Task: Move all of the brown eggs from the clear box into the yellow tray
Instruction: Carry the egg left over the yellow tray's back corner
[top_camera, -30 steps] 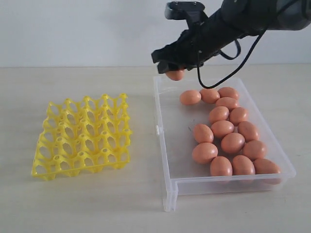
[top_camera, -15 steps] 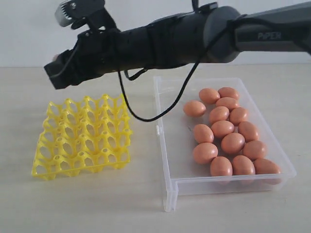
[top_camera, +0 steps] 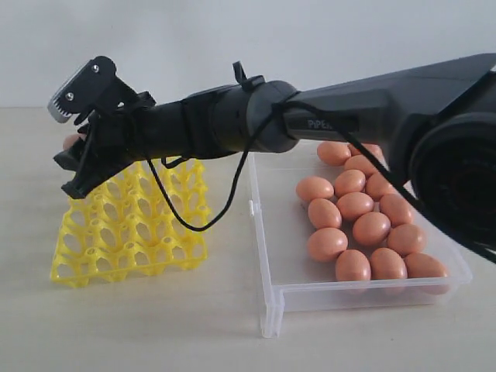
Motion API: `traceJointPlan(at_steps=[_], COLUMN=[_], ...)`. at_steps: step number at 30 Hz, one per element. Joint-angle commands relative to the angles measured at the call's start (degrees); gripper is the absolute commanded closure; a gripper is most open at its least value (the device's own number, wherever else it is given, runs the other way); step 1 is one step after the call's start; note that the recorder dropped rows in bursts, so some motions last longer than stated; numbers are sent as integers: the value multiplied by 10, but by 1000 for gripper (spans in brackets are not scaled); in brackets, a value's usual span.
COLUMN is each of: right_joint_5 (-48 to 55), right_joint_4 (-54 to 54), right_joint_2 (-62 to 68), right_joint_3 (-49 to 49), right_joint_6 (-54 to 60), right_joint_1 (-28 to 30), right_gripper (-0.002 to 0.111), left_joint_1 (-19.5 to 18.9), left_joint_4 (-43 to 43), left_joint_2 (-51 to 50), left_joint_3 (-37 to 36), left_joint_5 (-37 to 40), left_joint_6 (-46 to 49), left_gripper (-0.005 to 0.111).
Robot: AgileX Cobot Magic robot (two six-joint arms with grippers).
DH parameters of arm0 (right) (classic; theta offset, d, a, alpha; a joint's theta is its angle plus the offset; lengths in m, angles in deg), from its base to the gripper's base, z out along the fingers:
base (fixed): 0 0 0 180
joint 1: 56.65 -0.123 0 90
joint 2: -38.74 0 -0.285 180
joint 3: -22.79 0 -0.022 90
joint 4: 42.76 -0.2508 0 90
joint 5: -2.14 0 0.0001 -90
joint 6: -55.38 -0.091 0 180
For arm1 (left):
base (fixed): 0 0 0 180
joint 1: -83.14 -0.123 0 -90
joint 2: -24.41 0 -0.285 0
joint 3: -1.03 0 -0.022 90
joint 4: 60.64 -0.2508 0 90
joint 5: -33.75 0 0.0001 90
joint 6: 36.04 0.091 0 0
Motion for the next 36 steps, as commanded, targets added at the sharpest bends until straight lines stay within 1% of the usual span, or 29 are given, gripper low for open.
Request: traceJointPlan(at_steps=[1, 4, 5, 7, 11, 12, 13, 15, 17, 19, 21, 23, 24, 25, 26, 28, 29, 30, 31, 32, 33, 34, 35, 36], right_joint_5=[-111, -205, -222, -247, -296, -310, -325, -341, -333, -287, -253, -253, -259, -262, -250, -175, -21, 75, 257, 346, 466, 488, 488, 488], right_joint_4=[-7, -7, -7, -7, -7, -7, -7, -7, -7, -6, 27, 40, 31, -5, -7, -7, -7, -7, -7, -7, 41, 89, 211, 294], right_joint_2=[11, 11, 11, 10, -1, -4, -9, -18, -32, -47, -62, -78, -85, -95, -102, -120, -130, -135, -135, -135, -135, -135, -137, -138], right_joint_3=[71, 108, 118, 128, 129, 129, 127, 118, 108, 96, 85, 76, 75, 74, 74, 74, 74, 75, 76, 76, 76, 77, 77, 77], right_joint_6=[-128, -223, -238, -231, -121, -91, -37, 22, 38, 38, 38, 38, 38, 33, 25, -72, -180, -224, -277, -298, -353, -383, -443, -482], right_joint_1=[0, 0, 0, 0, -5, -10, -16, -30, -50, -66, -80, -100, -108, -118, -124, -130, -128, -123, -113, -108, -101, -97, -96, -96], right_gripper=[108, 108, 108, 108, 108, 108, 108, 108, 108, 108, 108, 108, 108, 108, 108, 108, 108, 108, 108, 108, 108, 108, 108, 108], left_joint_1=[-1, -1, -1, -1, -1, -1, -1, -1, -1, -1, -1, -1, -1, -1, -1, -1, -1, -1, -1, -1, -1, -1, -1, -1], left_joint_4=[7, 7, 7, 7, 7, 7, 7, 7, 7, 6, 2, 2, 2, 2, 2, 2, 2, 2, 2, 2, 2, 2, 2, 2], left_joint_2=[1, 1, 1, 1, 1, 1, 1, 1, 1, 1, 1, 1, 1, 1, 1, 1, 1, 1, 1, 1, 1, 1, 1, 1], left_joint_3=[-2, -2, -2, -2, -2, -2, -2, -2, -2, -2, -2, -2, -2, -2, -2, -2, -2, -2, -2, -2, -2, -2, -2, -2], left_joint_5=[8, 8, 8, 8, 8, 8, 8, 8, 7, 7, 7, 7, 7, 7, 7, 7, 7, 7, 7, 7, 5, 5, 5, 5], left_joint_6=[-7, -7, -7, -7, -7, -7, -7, -7, -6, -2, -2, -2, -2, -2, -2, -2, -2, -2, -2, -2, -2, -2, -2, -2], left_gripper=[103, 103, 103, 103, 103, 103, 103, 103, 103, 103, 103, 103, 103, 103, 103, 103, 103, 103, 103, 103, 103, 103, 103, 103])
